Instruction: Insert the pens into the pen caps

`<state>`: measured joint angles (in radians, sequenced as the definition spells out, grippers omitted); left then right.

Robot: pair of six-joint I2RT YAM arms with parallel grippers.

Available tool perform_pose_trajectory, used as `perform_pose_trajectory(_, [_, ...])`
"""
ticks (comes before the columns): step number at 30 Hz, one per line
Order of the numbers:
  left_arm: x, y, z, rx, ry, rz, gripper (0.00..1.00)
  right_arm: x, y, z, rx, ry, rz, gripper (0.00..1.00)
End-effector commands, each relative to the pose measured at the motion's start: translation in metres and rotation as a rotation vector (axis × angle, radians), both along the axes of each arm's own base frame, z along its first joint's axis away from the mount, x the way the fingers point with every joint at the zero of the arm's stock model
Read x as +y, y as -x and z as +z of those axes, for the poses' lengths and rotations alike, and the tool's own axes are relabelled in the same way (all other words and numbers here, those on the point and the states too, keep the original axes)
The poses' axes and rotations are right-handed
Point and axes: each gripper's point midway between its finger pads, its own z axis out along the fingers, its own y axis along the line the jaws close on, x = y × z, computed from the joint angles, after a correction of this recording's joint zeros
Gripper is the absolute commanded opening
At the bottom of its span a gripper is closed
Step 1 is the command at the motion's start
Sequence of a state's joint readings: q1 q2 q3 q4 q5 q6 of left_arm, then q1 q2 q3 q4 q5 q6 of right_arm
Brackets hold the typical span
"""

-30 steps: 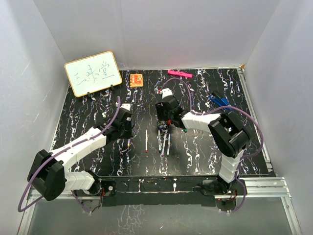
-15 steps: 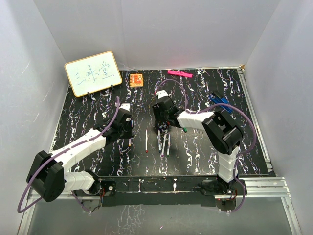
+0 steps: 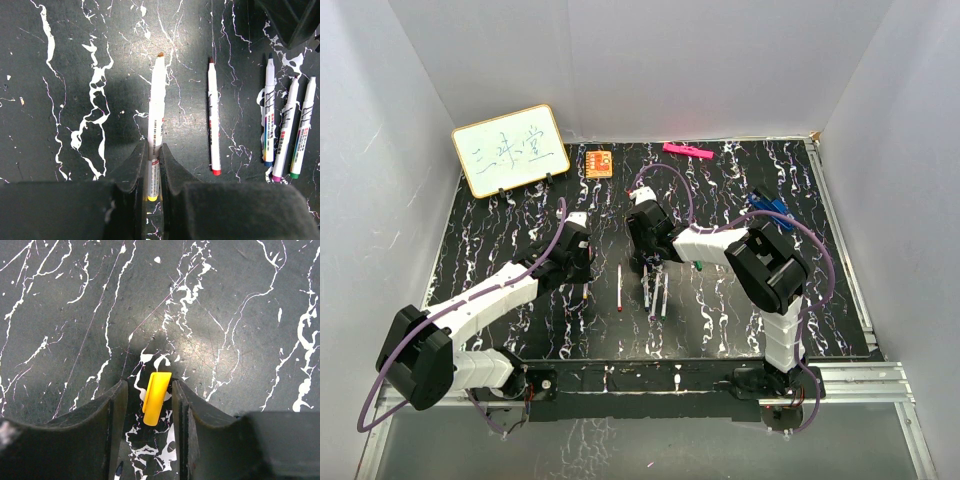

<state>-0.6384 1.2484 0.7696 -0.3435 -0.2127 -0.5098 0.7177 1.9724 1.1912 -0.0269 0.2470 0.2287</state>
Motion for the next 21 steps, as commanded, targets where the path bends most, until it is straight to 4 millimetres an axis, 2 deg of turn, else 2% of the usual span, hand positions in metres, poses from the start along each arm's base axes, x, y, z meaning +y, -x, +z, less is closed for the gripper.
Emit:
perform_pose_trajectory(1, [0.003,-0.004,0.006,-0.022,-0.003,0.02,0.0,-0.002,-0.004,-0.004,0.006,0.026,-0.025,0.36])
perform_pose_trajectory(4, [0.005,-0.004,0.009,-0.031,-0.006,0.025,0.0,-0.002,-0.002,-0.008,0.024,0.029,-0.026,0.28])
perform_pose_trajectory(9, [0.007,-0.003,0.009,-0.035,-0.012,0.03,0.0,-0.004,0.005,-0.015,0.063,0.038,-0.032,0.07])
perform_pose_trajectory(16, [0.007,-0.003,0.006,-0.023,-0.016,0.029,0.0,-0.009,0.003,-0.013,0.072,0.067,-0.058,0.0])
perform_pose_trajectory(21, [-0.003,-0.006,0.008,-0.037,0.008,-0.026,0.0,-0.004,-0.011,0.007,0.025,0.048,-0.069,0.0])
